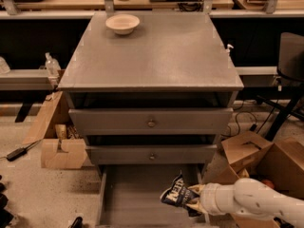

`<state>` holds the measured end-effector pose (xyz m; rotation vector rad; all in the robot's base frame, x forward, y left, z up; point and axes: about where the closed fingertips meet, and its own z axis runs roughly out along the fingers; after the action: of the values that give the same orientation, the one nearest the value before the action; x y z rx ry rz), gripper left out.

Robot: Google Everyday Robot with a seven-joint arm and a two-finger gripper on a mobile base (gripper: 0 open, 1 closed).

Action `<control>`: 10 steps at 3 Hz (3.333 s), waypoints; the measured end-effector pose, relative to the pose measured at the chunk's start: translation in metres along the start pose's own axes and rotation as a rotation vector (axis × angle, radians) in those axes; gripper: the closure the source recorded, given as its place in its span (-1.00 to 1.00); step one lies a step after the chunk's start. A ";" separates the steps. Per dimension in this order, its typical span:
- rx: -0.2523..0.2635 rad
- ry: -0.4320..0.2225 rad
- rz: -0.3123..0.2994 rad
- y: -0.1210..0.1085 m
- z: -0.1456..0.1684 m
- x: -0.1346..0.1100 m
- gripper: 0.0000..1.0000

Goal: Pick blue chip bag from bottom drawer and place on counter

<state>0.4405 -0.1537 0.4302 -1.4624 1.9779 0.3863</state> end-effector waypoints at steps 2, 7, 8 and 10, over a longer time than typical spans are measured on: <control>0.101 -0.006 -0.027 -0.013 -0.110 -0.068 1.00; 0.287 0.064 -0.100 -0.153 -0.263 -0.266 1.00; 0.350 0.081 -0.159 -0.187 -0.293 -0.328 1.00; 0.456 0.053 -0.358 -0.259 -0.291 -0.462 1.00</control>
Offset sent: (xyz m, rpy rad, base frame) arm -0.0183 -0.0243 0.1829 -0.0361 -0.1413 -0.0853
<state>0.6700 -0.0659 0.9819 -1.4864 1.6507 -0.2472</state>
